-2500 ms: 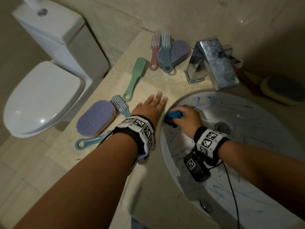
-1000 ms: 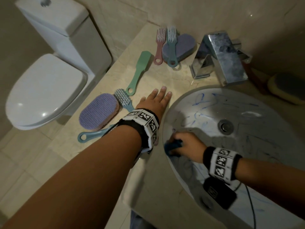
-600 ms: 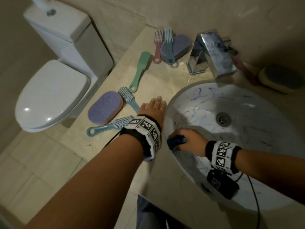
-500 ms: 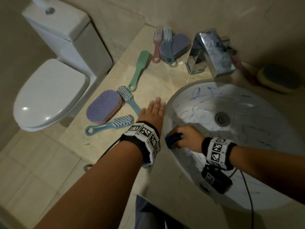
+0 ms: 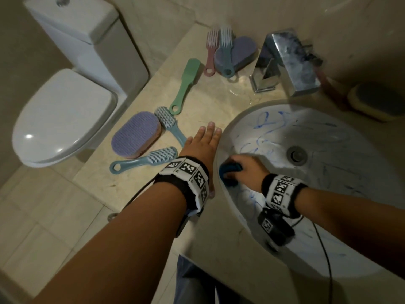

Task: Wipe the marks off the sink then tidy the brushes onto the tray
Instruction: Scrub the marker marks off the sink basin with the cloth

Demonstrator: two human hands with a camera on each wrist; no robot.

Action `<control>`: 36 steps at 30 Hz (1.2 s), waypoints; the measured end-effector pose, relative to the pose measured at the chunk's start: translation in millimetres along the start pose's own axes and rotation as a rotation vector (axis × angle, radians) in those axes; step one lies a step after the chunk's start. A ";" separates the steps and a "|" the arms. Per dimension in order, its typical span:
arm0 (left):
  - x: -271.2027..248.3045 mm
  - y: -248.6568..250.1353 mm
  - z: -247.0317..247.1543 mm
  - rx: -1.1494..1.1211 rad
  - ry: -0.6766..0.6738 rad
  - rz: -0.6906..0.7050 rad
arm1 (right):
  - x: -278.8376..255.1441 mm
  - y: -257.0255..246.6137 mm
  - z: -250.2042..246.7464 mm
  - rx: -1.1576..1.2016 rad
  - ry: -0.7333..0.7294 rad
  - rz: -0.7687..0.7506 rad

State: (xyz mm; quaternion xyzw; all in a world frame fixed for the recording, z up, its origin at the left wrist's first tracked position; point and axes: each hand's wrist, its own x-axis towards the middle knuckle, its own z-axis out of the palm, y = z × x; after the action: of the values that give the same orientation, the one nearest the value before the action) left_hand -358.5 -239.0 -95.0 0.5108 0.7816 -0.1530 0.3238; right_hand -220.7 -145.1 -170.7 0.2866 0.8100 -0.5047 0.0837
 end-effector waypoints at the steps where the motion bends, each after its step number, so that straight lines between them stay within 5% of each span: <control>1: -0.1 -0.2 -0.5 0.001 0.000 -0.001 | -0.8 0.8 1.7 0.015 0.012 0.000; 6: -2.3 -1.3 -2.3 0.004 0.008 0.001 | -53.6 12.4 -3.5 -0.080 -0.311 0.049; 12: -3.7 2.3 -5.1 -0.007 -0.001 -0.020 | -18.1 -3.1 -2.3 -0.116 -0.153 -0.032; 18: 0.3 0.7 -2.9 0.009 -0.002 -0.013 | -50.0 10.8 -4.0 -0.161 -0.328 -0.024; 23: 1.8 0.5 -2.2 -0.002 0.004 -0.010 | -8.8 0.7 1.2 -0.101 -0.080 0.023; 29: 1.1 -0.4 -2.8 -0.003 0.012 -0.015 | -48.6 15.0 -9.3 -0.101 -0.388 0.039; 34: 0.7 2.1 -3.5 0.000 0.004 -0.023 | -19.6 7.3 -3.7 0.004 -0.221 0.023; 36: -0.4 2.1 -4.5 -0.002 0.002 -0.026 | -37.1 14.2 -4.9 -0.028 -0.295 0.015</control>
State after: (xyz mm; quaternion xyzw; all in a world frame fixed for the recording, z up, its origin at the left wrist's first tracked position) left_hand -358.2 -235.9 -91.2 0.5005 0.7886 -0.1560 0.3214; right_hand -181.6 -150.3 -163.6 0.2143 0.7937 -0.5294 0.2094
